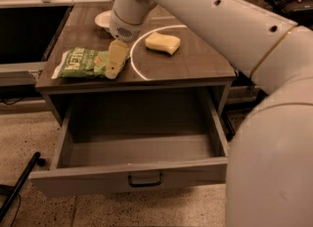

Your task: Place green jalapeno chip bag into top drawer

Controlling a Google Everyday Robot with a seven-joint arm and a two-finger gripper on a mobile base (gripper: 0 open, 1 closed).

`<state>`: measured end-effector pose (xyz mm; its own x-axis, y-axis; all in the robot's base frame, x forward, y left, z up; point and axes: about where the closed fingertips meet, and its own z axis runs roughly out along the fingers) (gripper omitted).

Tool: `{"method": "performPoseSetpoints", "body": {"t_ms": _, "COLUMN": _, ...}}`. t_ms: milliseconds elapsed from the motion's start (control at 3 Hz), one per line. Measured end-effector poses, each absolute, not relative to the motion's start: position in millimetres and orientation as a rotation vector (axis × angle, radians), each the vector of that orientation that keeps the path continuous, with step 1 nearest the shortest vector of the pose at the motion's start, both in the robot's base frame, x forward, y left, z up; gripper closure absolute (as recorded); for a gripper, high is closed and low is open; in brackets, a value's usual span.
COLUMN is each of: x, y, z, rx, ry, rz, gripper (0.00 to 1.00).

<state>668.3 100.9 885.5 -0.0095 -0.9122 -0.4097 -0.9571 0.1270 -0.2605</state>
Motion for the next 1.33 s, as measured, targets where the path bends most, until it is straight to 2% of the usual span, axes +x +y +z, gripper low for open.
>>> {"method": "performPoseSetpoints", "body": {"t_ms": 1333, "x": 675, "y": 143, "z": 860, "rx": -1.915, "ry": 1.916, "rz": 0.2, "gripper": 0.0}}
